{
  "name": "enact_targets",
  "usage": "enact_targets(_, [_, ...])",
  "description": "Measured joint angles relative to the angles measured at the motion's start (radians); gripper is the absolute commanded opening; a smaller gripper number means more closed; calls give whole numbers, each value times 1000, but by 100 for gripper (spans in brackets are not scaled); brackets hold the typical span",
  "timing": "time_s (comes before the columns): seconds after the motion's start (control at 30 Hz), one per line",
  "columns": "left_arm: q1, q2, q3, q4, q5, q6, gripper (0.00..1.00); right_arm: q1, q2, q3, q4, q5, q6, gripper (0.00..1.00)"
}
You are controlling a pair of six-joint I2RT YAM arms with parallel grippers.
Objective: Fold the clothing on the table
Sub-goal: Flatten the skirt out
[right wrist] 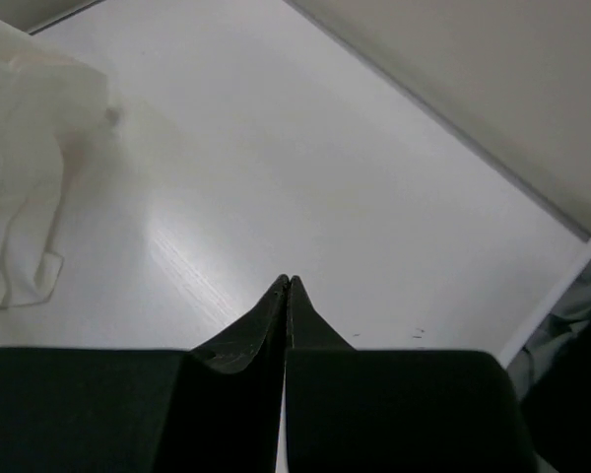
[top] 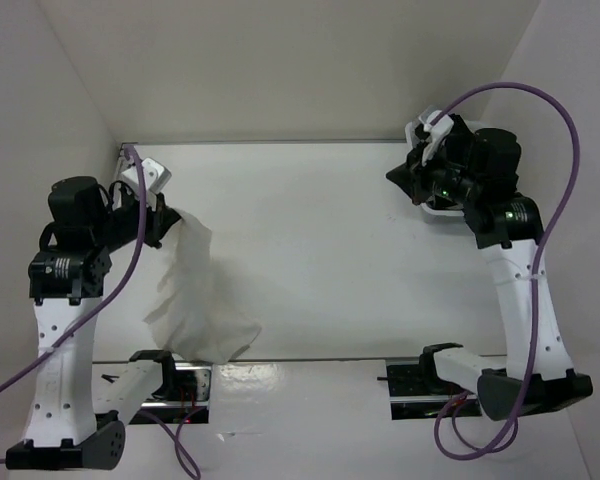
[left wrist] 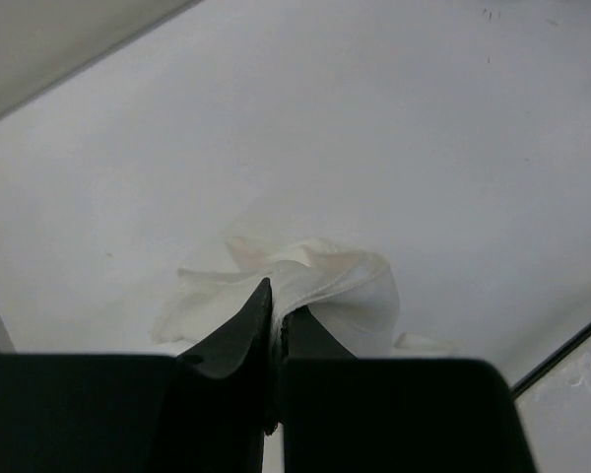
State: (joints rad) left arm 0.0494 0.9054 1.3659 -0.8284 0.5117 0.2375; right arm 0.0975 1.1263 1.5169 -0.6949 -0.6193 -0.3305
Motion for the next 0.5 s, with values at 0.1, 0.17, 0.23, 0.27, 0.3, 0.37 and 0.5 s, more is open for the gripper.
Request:
enact_targets(0.1, [0, 28, -47, 11, -3, 0, 0, 0, 49, -74, 14, -41, 2, 0])
enact_targets(0.17, [0, 61, -86, 21, -9, -1, 0, 0, 103, -117, 22, -57, 7, 0])
enact_targets(0.23, [0, 105, -103, 24, -12, -2, 0, 0, 165, -145, 24, -58, 12, 0])
enact_targets(0.27, [0, 132, -106, 29, -13, -2, 0, 0, 191, -152, 27, -56, 16, 0])
enact_targets(0.3, [0, 161, -105, 37, -14, -3, 0, 0, 216, -155, 30, -50, 19, 0])
enact_targets(0.37, [0, 230, -87, 39, -14, -3, 0, 0, 250, -159, 43, -37, 23, 0])
enact_targets(0.5, [-23, 435, 62, 29, 1, -2, 0, 0, 264, -161, 71, -2, 27, 0])
